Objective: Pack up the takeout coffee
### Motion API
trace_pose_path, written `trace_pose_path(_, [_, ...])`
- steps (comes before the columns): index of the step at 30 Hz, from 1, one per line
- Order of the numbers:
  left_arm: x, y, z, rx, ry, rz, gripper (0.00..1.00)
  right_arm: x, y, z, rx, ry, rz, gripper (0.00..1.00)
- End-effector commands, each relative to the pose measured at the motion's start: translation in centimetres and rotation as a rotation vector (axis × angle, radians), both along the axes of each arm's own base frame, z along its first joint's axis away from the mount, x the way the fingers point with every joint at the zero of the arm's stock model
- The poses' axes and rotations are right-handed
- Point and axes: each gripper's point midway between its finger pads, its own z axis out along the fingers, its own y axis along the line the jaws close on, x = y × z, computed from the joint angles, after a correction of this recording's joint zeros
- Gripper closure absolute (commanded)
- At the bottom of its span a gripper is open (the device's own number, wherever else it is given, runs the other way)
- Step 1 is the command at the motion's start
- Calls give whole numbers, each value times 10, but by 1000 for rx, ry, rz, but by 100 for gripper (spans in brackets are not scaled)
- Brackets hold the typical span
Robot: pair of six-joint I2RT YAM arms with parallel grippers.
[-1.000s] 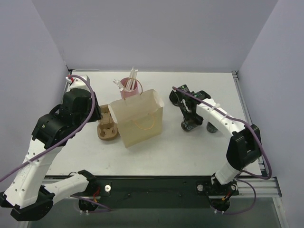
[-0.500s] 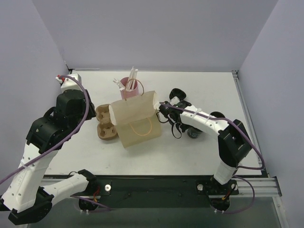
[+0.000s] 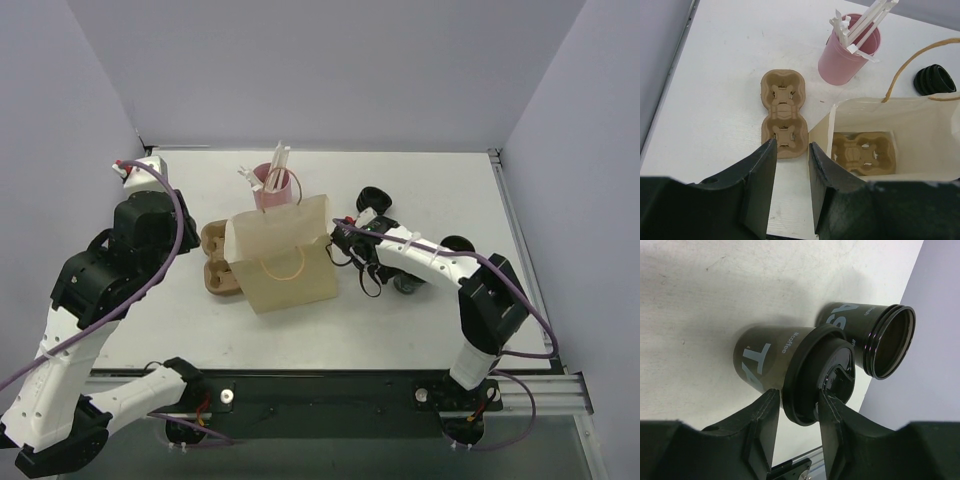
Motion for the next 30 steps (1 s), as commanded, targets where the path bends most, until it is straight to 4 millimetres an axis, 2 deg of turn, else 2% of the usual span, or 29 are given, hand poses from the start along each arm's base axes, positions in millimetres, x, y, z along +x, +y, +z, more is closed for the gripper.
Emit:
trace_pose_path(1, [3,1,18,-25,-68,5,58,-16,0,9,46,26,-19,61])
trace_pose_path(11, [3,-3,16,-28,-65,-11,58,-22,25,38,255,24,23,44])
trace_pose_path(13, [4,-5,15,-29,-62,-24,58,-25,26,38,336,49,-10,38])
trace_pose_path(15, [3,-6,15,-28,-58,-32,58,-24,18,43,380,42,-48,31])
trace_pose_path(17, [2,-7,14,-29,-54,-39,58,-25,15,43,432,58,-69,30])
trace_pose_path(19, [1,-6,14,-27,-55,-44,58,-23,11,36,505,86,-111,24])
trace_pose_path(30, [0,-10,18,-29,-58,-72,58,-15,0,18,626,142,-190,20])
